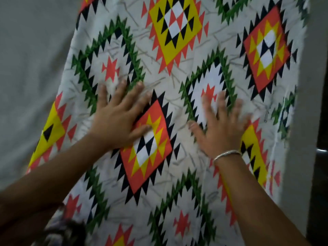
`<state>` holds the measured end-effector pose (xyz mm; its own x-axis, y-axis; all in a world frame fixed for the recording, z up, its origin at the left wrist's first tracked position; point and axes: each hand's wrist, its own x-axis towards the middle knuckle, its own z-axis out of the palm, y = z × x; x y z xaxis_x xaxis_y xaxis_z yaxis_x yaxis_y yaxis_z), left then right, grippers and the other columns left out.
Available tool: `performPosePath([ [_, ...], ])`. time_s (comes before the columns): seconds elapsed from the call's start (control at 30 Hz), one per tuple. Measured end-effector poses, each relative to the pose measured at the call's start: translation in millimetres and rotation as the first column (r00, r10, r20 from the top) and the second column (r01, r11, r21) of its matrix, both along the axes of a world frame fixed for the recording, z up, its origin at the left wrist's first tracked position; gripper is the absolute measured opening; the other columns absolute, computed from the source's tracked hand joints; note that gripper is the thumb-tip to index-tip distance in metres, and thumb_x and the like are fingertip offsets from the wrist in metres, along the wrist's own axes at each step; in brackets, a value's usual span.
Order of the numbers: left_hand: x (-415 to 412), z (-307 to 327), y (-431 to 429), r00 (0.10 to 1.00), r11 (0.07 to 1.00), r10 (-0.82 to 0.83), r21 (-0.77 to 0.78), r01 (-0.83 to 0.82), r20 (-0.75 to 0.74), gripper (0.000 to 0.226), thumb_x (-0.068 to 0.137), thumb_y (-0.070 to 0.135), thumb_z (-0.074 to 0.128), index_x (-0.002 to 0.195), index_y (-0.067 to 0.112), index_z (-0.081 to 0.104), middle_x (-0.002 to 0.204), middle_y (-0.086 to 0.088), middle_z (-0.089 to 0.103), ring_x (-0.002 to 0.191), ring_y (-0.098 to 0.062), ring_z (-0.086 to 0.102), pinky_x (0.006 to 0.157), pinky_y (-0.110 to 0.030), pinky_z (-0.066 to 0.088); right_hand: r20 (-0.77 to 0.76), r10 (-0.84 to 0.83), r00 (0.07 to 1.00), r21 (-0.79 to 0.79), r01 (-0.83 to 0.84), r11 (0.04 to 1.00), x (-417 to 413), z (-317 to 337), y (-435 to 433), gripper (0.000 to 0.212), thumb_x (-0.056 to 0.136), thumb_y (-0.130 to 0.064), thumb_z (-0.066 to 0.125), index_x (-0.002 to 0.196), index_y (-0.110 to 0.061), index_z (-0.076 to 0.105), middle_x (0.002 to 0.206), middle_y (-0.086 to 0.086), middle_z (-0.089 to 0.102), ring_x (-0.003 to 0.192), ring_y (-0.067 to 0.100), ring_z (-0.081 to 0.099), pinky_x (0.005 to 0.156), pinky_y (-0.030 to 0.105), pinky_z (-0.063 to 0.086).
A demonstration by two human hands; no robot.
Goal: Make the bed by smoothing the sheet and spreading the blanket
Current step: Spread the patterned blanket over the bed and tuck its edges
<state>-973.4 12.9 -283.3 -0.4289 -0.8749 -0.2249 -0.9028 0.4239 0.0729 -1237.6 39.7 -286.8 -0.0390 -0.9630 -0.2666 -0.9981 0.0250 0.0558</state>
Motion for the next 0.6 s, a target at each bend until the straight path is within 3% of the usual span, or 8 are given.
performPosePath([
  [0.07,13,1,7,0.994,0.994,0.111,0.016,-0.111,-0.014,0.081,0.083,0.074,0.014,0.15,0.029,0.013,0.158,-0.005,0.01,0.145,-0.032,0.004,0.111,-0.064,0.002,-0.015,-0.206,0.978,-0.01,0.206,0.978,-13,2,13,0.083,0.079,-0.077,0.014,0.149,-0.035,0.004,0.158,0.011,0.006,0.139,0.051,0.004,0.105,0.071,0.005],
  [0.13,18,5,17,0.981,0.98,0.195,0.032,-0.195,-0.005,0.083,0.082,0.074,0.011,0.15,0.028,0.008,0.159,-0.006,0.003,0.145,-0.031,-0.002,0.112,-0.062,-0.001,-0.008,-0.31,0.951,0.012,0.31,0.951,-14,6,24,0.086,0.078,-0.077,0.015,0.15,-0.031,0.001,0.158,0.016,0.0,0.139,0.051,-0.001,0.107,0.07,0.004],
  [0.23,7,15,43,0.98,0.977,0.199,0.078,-0.197,-0.012,0.089,0.079,0.074,0.012,0.15,0.021,0.009,0.158,-0.011,0.002,0.144,-0.036,-0.003,0.112,-0.06,-0.002,0.022,-0.19,0.981,0.073,0.188,0.979,13,12,56,0.087,0.081,-0.077,0.015,0.149,-0.026,-0.008,0.156,0.02,-0.007,0.141,0.047,-0.007,0.108,0.065,-0.002],
  [0.33,-19,19,84,0.999,0.991,0.05,0.129,-0.047,-0.021,0.088,0.079,0.072,0.012,0.15,0.019,0.011,0.159,-0.01,0.003,0.144,-0.036,-0.003,0.112,-0.063,0.001,0.08,-0.094,0.992,0.092,0.086,0.992,42,14,96,0.084,0.086,-0.072,0.016,0.149,-0.023,-0.008,0.157,0.018,-0.009,0.143,0.041,-0.007,0.11,0.062,-0.003],
  [0.43,-42,20,128,1.0,0.987,0.0,0.162,-0.004,0.022,0.088,0.082,0.07,0.019,0.15,0.017,0.002,0.159,-0.007,-0.004,0.145,-0.033,-0.008,0.112,-0.062,-0.003,0.112,-0.127,0.986,0.112,0.115,0.987,54,18,127,0.08,0.088,-0.068,0.019,0.149,-0.025,-0.008,0.158,0.013,-0.007,0.144,0.039,-0.006,0.112,0.061,0.0],
  [0.6,-71,72,188,0.996,0.968,-0.048,0.243,0.065,-0.075,0.092,0.086,0.064,0.039,0.15,0.015,-0.004,0.159,-0.005,-0.009,0.145,-0.029,-0.012,0.114,-0.055,-0.006,0.195,-0.255,0.947,0.223,0.21,0.952,40,77,191,0.082,0.088,-0.069,0.026,0.147,-0.03,-0.017,0.157,0.011,-0.015,0.141,0.043,-0.01,0.111,0.064,0.004],
])
